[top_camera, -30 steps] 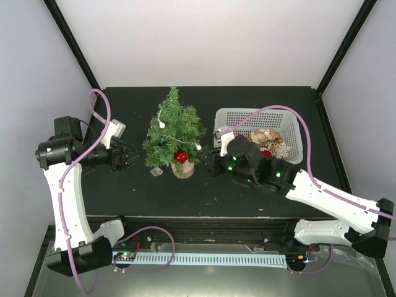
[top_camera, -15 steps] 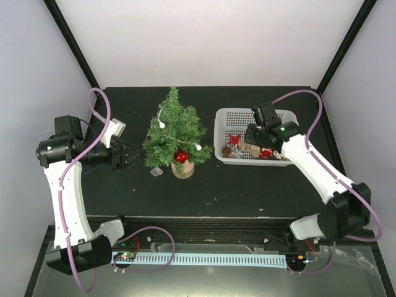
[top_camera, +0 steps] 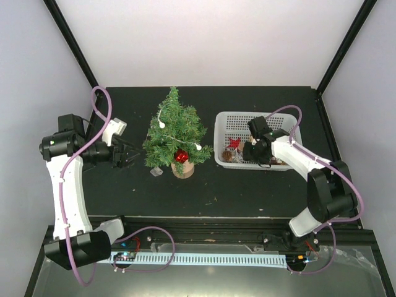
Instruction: Decorate the small christmas tree
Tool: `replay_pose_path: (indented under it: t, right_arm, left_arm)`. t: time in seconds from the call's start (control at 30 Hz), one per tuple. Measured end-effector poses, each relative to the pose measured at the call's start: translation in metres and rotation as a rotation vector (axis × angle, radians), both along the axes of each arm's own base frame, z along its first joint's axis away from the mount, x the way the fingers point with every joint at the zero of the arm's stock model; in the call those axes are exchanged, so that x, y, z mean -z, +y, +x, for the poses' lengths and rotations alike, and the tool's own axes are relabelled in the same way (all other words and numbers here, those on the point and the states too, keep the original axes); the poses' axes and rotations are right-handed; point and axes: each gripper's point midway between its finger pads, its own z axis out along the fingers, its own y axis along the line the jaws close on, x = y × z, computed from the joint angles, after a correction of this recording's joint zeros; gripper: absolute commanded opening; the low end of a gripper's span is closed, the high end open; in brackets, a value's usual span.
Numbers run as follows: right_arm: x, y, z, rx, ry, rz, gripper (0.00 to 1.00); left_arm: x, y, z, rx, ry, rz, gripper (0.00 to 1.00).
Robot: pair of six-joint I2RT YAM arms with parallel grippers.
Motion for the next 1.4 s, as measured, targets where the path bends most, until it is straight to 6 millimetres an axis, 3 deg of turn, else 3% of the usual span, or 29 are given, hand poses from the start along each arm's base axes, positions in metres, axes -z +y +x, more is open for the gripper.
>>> replay_pose_path:
  t: [0.2,0.3,0.43,0.63,0.77,0.9,1.07,1.4]
  right_arm:
    - [0.008,0.003,-0.008,-0.037,0.012,0.019,0.38]
    - [0.01,0.003,-0.021,-0.055,0.017,0.032,0.36]
    - [0.013,0.008,-0.055,-0.105,0.043,0.057,0.36]
    - [0.017,0.054,-0.117,-0.28,0.115,0.08,0.35]
    - [0.011,0.061,-0.137,-0.298,0.137,0.091,0.38]
    - [-0.006,0.047,-0.132,-0.246,0.09,0.049,0.48]
    - [-0.025,0.04,-0.102,-0.181,0.016,0.004,0.53]
    - [0.007,0.023,-0.07,-0.07,0.07,-0.026,0.53]
  left_arm:
    - [0.003,0.001,0.004,0.003,0.016,-0.005,0.65]
    - [0.005,0.002,0.005,0.003,0.022,-0.007,0.65]
    - [0.006,0.002,0.007,0.004,0.026,-0.008,0.65]
    - [0.008,0.003,0.009,0.004,0.034,-0.01,0.65]
    - [0.009,0.003,0.01,0.008,0.03,-0.007,0.65]
    - [0.009,0.003,0.01,0.009,0.028,-0.005,0.65]
    - [0.014,0.003,0.009,0.009,0.043,-0.01,0.66]
    - [0.016,0.004,0.011,0.008,0.041,-0.005,0.66]
